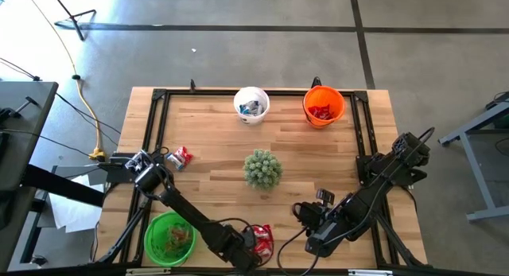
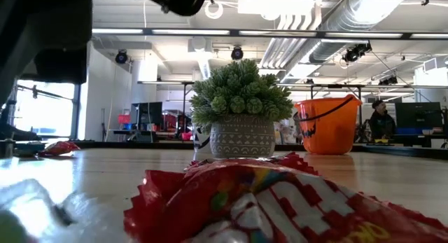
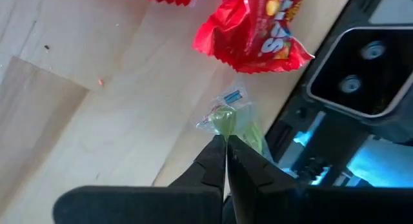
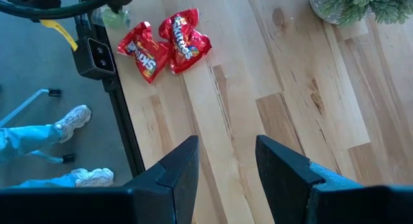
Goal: Sort candy
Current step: Put the green gummy into the green bucket
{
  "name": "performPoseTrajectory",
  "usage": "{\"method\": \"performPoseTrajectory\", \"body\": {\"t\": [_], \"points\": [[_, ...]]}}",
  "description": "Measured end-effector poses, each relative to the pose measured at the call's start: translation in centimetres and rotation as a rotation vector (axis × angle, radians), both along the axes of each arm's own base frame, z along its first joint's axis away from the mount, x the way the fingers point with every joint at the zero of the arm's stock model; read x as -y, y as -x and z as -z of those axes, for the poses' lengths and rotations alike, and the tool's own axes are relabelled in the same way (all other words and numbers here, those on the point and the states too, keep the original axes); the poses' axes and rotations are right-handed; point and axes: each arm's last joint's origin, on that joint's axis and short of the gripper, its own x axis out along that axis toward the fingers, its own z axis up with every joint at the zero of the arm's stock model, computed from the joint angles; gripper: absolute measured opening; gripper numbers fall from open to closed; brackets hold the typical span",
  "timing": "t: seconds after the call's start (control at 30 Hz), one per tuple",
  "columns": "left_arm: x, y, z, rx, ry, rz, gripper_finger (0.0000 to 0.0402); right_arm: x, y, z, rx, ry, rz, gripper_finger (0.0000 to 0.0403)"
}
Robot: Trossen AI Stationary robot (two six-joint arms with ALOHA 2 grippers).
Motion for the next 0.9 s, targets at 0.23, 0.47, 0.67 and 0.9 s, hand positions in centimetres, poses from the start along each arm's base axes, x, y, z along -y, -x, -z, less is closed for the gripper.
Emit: {"method": "performPoseTrajectory", "body": {"t": [0.23,0.47,0.67,0.9], "points": [[-0.3,-0.6,-1.5,0.0,-0.004,-0.004,0.0,0.0,0.0,0.0,0.0,0.0,0.0,0.0149],[-0.8,-0.6,-3.7,-0.041,-0.058,0.044,0.0,0.0,0.0,0.0,0.0,0.0,0.001,0.0149],[-1.3,-0.3,-6.1,-0.09,-0.098,0.052,0.0,0.0,0.0,0.0,0.004,0.003,0.003,0.0149],[-2.1,1.0,-9.5,-0.174,-0.19,0.051,0.0,0.2,-0.2,0.0,0.02,0.021,0.016,0.0149]]}}
